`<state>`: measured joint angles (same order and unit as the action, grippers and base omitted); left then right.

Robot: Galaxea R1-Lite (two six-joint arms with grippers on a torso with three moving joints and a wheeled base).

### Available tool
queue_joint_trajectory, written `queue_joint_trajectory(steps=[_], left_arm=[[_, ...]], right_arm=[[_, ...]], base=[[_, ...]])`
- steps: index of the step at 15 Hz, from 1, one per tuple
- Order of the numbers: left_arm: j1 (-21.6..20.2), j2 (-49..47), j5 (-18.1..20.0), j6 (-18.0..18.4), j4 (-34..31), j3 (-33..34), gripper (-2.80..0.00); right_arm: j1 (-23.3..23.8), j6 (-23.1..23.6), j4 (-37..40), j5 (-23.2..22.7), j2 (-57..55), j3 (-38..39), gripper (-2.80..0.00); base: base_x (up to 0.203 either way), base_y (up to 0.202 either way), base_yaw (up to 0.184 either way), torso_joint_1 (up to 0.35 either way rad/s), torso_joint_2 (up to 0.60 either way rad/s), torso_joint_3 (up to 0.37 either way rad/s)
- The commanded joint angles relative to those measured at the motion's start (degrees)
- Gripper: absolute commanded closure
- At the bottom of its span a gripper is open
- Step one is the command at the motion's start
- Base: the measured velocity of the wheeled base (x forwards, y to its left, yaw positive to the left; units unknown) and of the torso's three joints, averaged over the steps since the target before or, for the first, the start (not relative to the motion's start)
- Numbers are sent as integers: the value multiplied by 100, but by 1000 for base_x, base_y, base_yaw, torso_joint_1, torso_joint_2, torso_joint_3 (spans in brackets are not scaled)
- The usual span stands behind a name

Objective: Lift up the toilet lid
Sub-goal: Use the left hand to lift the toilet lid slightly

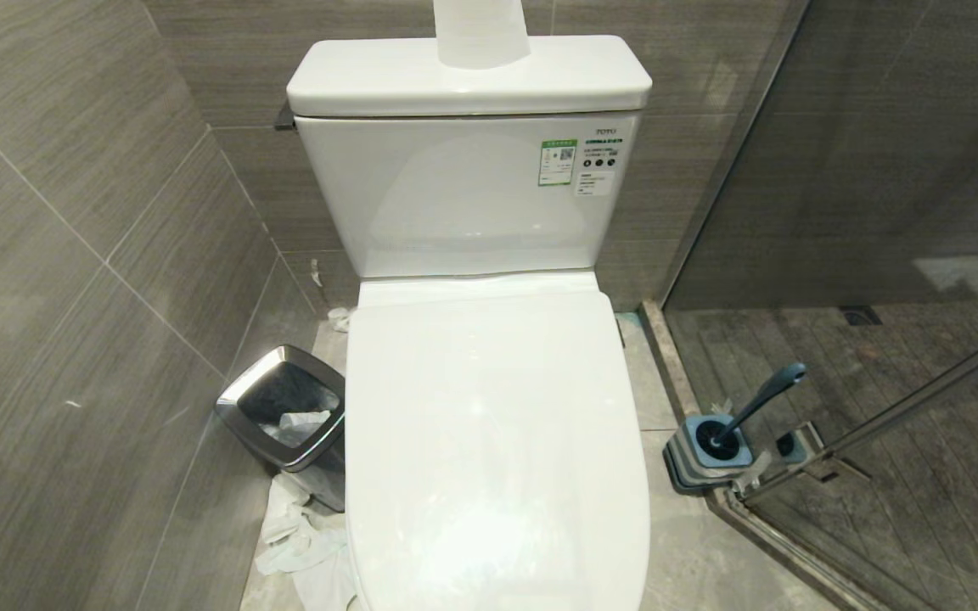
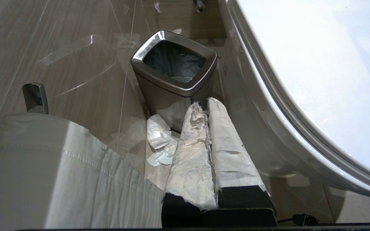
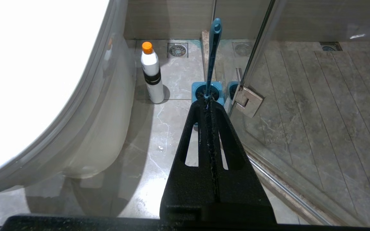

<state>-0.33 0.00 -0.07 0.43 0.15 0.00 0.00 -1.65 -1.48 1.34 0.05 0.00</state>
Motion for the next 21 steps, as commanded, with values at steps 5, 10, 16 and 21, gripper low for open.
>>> queue_joint_trajectory(steps=[5,10,16,21], left_arm=[[-2,0,-1,1,2,9,0],[-2,0,-1,1,2,9,0],[-2,0,-1,27,-6,0,0],[-2,0,34,236,10,-43,0]], right_arm=[[0,-2,-2,-2,-5,62,0],[0,6,-2,-2,-5,62,0],[0,6,-2,-2,-5,62,0],[0,6,-2,-2,-5,62,0]], base=[[0,0,0,0,0,0],[0,0,0,0,0,0],[0,0,0,0,0,0],[0,0,0,0,0,0]])
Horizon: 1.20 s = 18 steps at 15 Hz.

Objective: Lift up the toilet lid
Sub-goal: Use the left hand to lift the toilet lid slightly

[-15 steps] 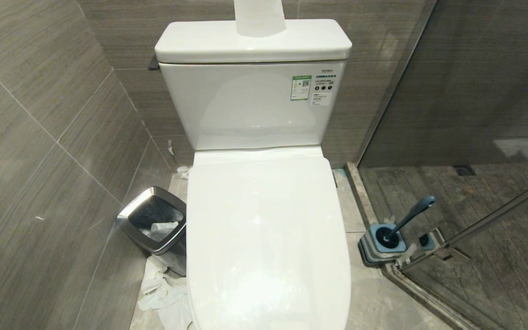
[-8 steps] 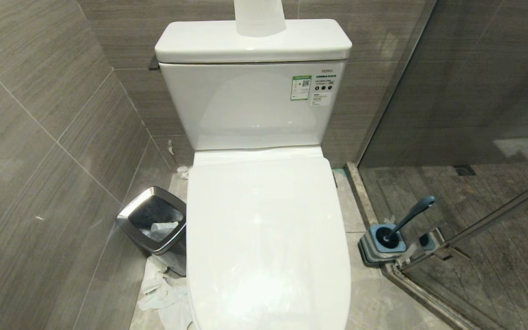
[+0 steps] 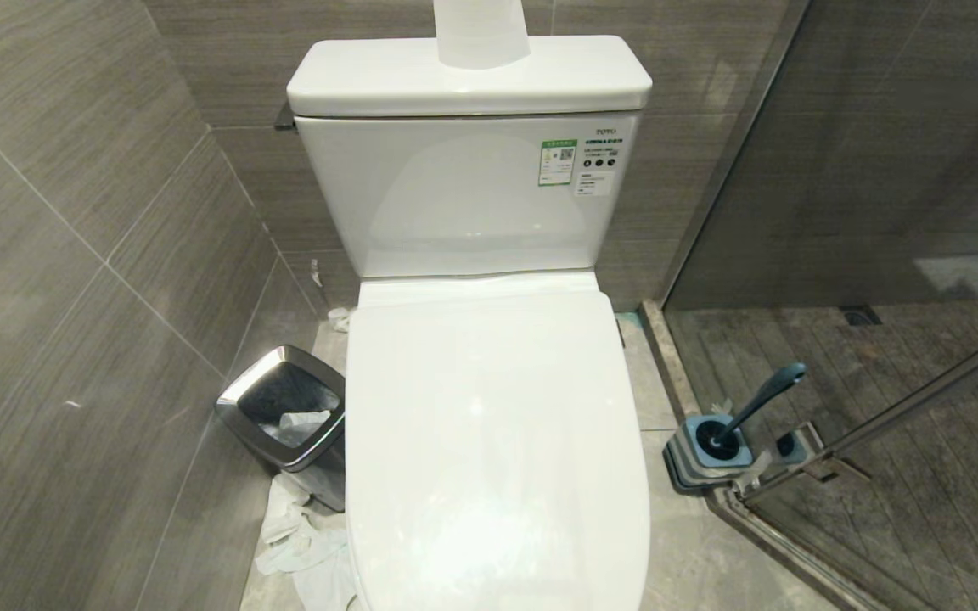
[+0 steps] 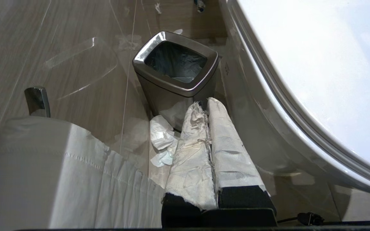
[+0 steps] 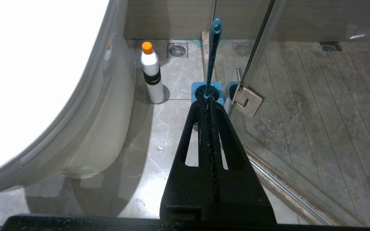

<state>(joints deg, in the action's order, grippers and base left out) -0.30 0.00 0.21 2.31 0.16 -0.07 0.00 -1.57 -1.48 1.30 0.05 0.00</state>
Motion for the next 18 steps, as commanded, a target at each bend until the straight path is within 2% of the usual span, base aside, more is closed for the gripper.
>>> queue_joint_trajectory(steps=[1,6,10,18], left_arm=[[-5,0,23,94,10,-103,0],[-5,-8,75,274,-136,-726,0],[-5,-31,161,401,-694,-1311,0],[-7,-1024,213,426,-766,-2571,0]], right_arm=[[0,-2,-2,2,-5,62,0],[0,-2,-2,2,-5,62,0],[0,-2,-2,2,-5,62,0],[0,-2,-2,2,-2,59,0]], base=[[0,0,0,0,0,0],[0,0,0,0,0,0],[0,0,0,0,0,0],[0,0,0,0,0,0]])
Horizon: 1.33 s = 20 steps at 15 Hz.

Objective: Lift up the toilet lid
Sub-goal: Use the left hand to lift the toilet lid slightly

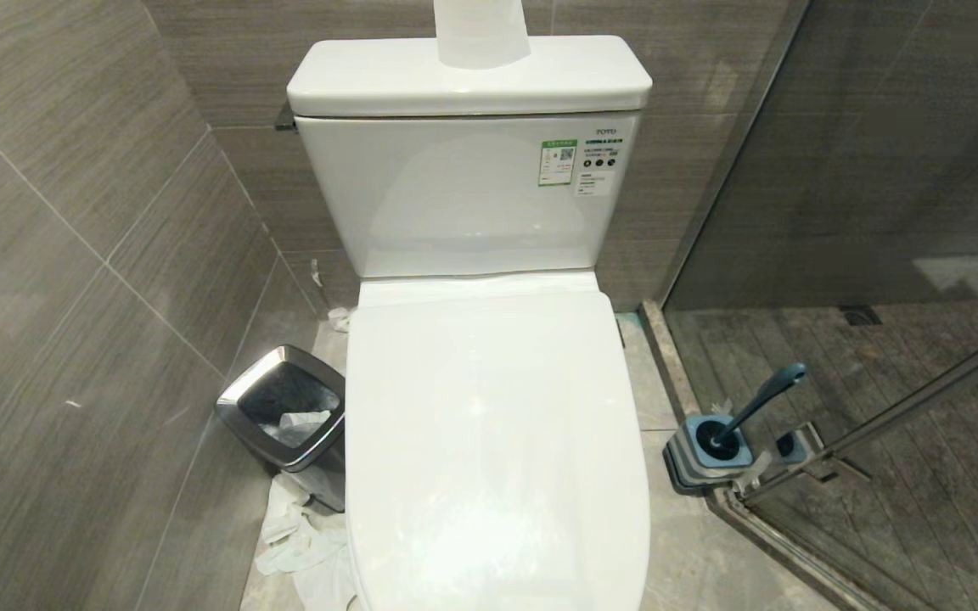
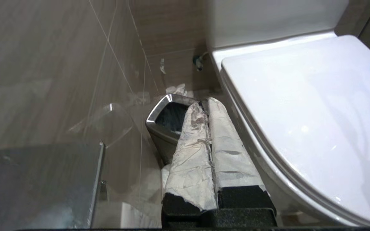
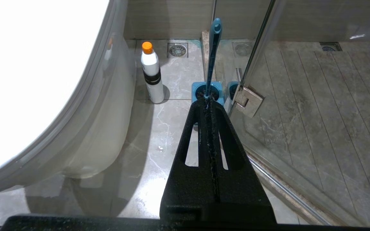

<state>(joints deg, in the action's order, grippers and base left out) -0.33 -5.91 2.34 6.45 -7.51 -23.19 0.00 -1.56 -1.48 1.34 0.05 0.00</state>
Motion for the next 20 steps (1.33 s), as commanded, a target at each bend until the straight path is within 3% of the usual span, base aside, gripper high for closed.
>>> queue_joint_trajectory(steps=[1,9,15,20], left_arm=[[-8,-682,5,38,19,-443,0],[-9,-2076,171,397,70,-1448,0],[-2,-2877,188,394,233,-1559,0],[6,-3772,451,399,248,-1603,0]], right_arm=[[0,7,-2,-2,-5,55,0],[0,-11,-2,-2,-5,62,0],[0,-11,-2,-2,-5,62,0],[0,-11,-2,-2,-5,62,0]], base=[[0,0,0,0,0,0],[0,0,0,0,0,0],[0,0,0,0,0,0],[0,0,0,0,0,0]])
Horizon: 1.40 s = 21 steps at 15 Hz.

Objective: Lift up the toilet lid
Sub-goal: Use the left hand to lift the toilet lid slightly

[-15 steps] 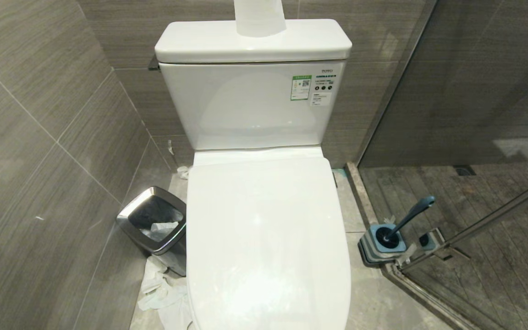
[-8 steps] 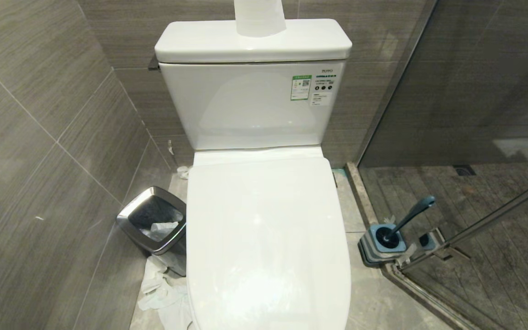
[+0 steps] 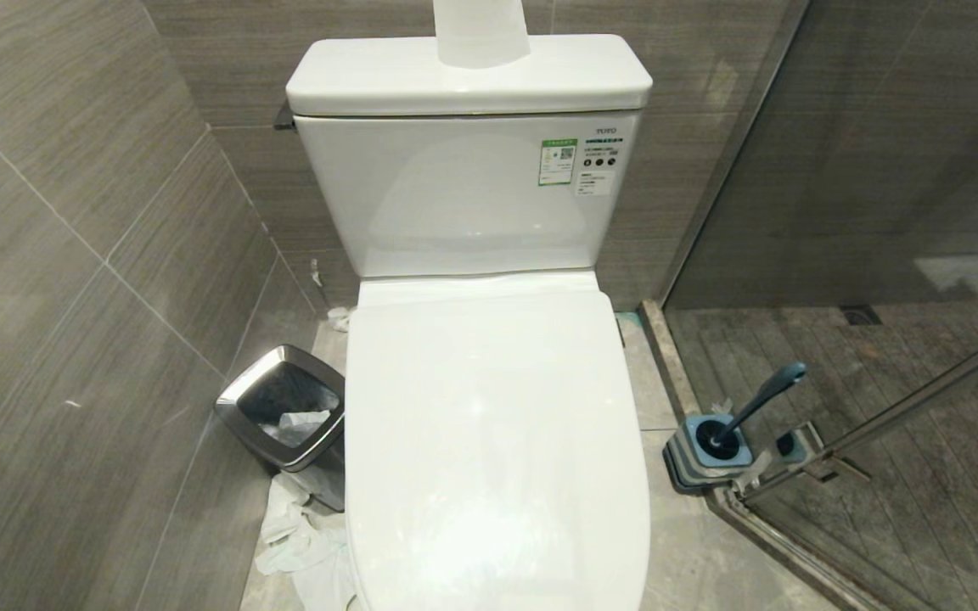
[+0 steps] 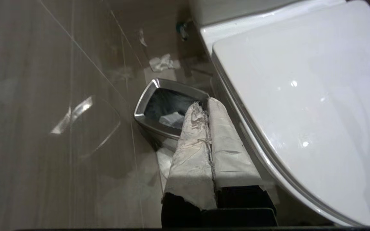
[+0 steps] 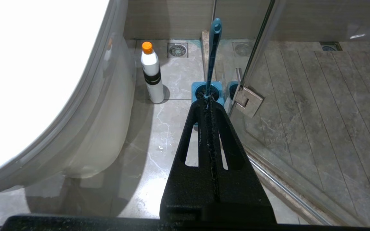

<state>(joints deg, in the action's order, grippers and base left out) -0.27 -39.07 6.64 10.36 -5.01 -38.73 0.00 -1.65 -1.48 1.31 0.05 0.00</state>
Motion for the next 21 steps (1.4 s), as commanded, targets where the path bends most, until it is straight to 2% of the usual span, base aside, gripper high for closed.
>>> queue_joint_trajectory(steps=[1,6,10,12,14,16,17,21], left_arm=[[0,-637,33,9,0,-92,0],[0,-1575,47,-54,185,-202,0],[-7,-2720,250,-81,922,-213,0],[-10,-3299,492,-91,1342,-219,0],[-18,-3825,870,-135,1633,-260,0],[-52,-4280,1324,-466,1812,-360,0],[-152,-4483,1693,-680,1850,-422,0],[-1050,-5320,3016,-796,2049,-530,0]], right_arm=[[0,-2,-2,10,-5,62,0],[0,5,-2,1,-5,60,0],[0,6,-2,1,-5,62,0],[0,1,-2,1,-5,62,0],[0,-2,-2,1,-5,62,0],[0,-2,-2,1,-5,62,0],[0,-2,-2,1,-5,62,0],[0,-2,-2,1,-5,62,0]], base=[[0,0,0,0,0,0],[0,0,0,0,0,0],[0,0,0,0,0,0],[0,0,0,0,0,0],[0,0,0,0,0,0],[0,0,0,0,0,0],[0,0,0,0,0,0],[0,0,0,0,0,0]])
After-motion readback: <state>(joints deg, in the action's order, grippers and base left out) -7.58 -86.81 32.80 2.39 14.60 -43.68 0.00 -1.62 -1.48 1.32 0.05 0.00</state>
